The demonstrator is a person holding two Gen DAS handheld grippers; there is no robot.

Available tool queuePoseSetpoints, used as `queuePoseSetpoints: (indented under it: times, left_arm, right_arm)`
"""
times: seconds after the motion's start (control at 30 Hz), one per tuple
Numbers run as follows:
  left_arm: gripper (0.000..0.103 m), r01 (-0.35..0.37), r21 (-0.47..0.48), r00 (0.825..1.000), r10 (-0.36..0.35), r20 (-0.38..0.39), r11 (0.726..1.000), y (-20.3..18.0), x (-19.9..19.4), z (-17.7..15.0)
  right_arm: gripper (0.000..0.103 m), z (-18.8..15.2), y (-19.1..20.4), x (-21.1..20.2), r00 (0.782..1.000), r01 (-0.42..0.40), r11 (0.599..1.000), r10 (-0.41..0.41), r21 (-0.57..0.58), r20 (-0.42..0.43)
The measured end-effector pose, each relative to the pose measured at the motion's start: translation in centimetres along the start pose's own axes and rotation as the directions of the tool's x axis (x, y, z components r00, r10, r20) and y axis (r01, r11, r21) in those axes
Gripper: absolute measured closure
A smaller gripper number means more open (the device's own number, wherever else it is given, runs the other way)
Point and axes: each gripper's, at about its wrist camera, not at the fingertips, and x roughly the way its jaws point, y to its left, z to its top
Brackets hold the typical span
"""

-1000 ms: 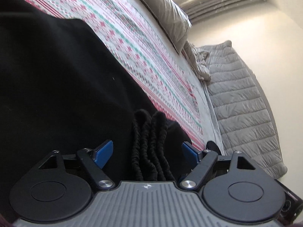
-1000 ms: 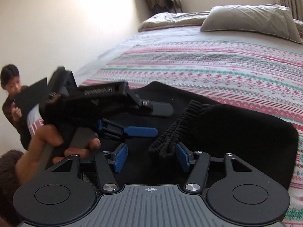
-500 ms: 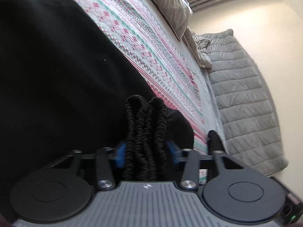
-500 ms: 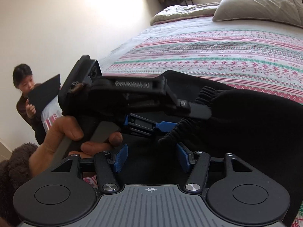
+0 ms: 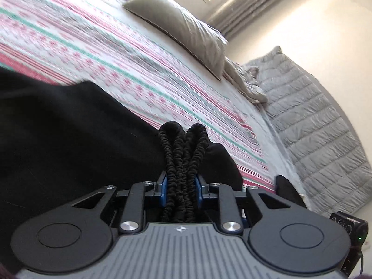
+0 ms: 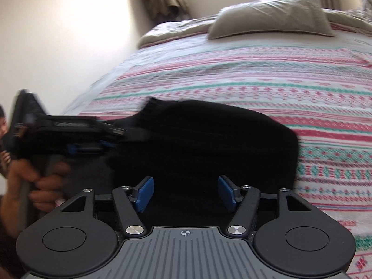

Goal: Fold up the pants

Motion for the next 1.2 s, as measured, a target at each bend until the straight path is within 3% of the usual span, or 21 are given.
queuePoseSetpoints:
  times: [0.13, 0.43, 0.5, 0.67, 0.8, 0.97, 1.13, 1.2]
  left_arm:
    - [0.079, -0.109, 0.032, 0.993, 0.107, 0.045, 0.994, 1.7, -2.3, 0.8]
    - [0.079, -0.241, -0.018, 0.964, 0.242, 0.109, 0.970, 6.1, -6.7, 2.0]
    - [0.079, -0.283, -0.024, 0.950, 0.284, 0.129, 0.959, 6.7, -8.0, 2.3]
    - [0.079, -0.428, 0.005, 0.888, 0.419, 0.188, 0.904, 8.2, -10.5, 2.5]
    - [0.079, -0.421, -0.032, 0.890, 0.420, 0.181, 0.906, 9.7, -11.3, 2.8]
    - [0.079, -0.436, -0.048, 0.873, 0.435, 0.222, 0.899, 9.9, -13.0, 2.7]
    - [0.077, -0.498, -0.057, 0.835, 0.497, 0.235, 0.865, 11.0, -14.0, 2.7]
    - [0.071, -0.559, -0.042, 0.805, 0.554, 0.211, 0.828, 11.4, -13.2, 2.6]
  right_arm:
    - [0.039, -0.3, -0.6, 1.1, 0.998, 0.056, 0.998, -0.055, 0.015, -0.029]
    - [0.029, -0.6, 1.7, 4.3, 0.993, 0.080, 0.994, -0.085, -0.075, -0.077]
    - [0.028, -0.5, 2.2, 4.9, 0.993, 0.078, 0.992, -0.086, -0.094, -0.081]
    - [0.027, -0.2, 3.5, 6.5, 0.991, 0.062, 0.991, -0.075, -0.121, -0.109]
    - [0.027, 0.0, 4.3, 7.7, 0.989, 0.053, 0.989, -0.071, -0.141, -0.126]
    - [0.026, 0.0, 5.1, 8.4, 0.989, 0.046, 0.987, -0.067, -0.154, -0.134]
    - [0.026, 0.0, 5.7, 9.0, 0.988, 0.033, 0.986, -0.057, -0.165, -0.144]
    - [0.026, -0.1, 5.9, 9.3, 0.987, 0.031, 0.985, -0.058, -0.171, -0.152]
